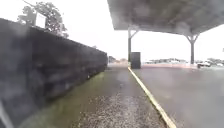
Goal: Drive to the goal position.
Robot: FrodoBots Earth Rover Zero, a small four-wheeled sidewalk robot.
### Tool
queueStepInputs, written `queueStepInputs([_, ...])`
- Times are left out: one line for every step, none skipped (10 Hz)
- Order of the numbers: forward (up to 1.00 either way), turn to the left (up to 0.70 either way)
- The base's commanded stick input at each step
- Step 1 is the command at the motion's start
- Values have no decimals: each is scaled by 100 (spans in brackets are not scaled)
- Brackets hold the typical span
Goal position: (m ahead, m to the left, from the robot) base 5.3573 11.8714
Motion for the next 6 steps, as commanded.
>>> queueStepInputs([100, -25])
queueStepInputs([100, -39])
queueStepInputs([100, 0])
queueStepInputs([100, 0])
queueStepInputs([100, 0])
queueStepInputs([100, 0])
